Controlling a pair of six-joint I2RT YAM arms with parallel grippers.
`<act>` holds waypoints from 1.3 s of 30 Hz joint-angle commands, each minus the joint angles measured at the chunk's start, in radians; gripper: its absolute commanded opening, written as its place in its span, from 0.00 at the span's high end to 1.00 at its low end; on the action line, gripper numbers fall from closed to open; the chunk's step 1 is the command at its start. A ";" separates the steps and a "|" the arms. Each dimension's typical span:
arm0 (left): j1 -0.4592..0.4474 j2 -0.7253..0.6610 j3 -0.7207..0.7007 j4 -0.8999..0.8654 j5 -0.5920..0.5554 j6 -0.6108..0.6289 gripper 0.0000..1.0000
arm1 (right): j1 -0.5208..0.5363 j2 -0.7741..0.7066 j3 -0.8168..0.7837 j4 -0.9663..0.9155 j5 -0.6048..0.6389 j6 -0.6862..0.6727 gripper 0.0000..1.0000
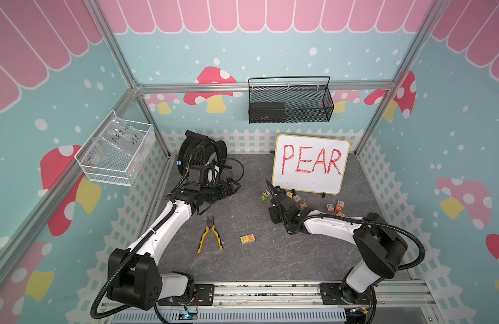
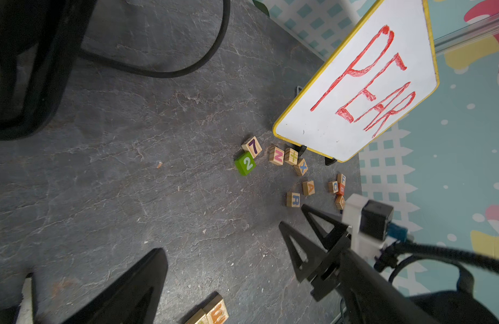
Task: Spell the uppercase word “pear” with letter blocks
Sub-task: Pick up the letter block from the center of the board.
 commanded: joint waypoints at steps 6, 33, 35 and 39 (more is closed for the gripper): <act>-0.122 0.054 0.017 0.014 0.071 0.028 0.02 | -0.130 -0.009 -0.011 -0.113 0.017 0.134 0.39; -0.251 0.143 0.035 -0.006 0.075 0.040 0.03 | -0.315 0.147 -0.044 0.032 -0.038 -0.120 0.46; -0.250 0.145 0.037 -0.010 0.069 0.043 0.03 | -0.321 0.156 -0.044 0.037 -0.040 -0.122 0.50; -0.249 0.145 0.043 -0.021 0.058 0.048 0.04 | -0.323 0.153 -0.053 0.037 -0.045 -0.117 0.58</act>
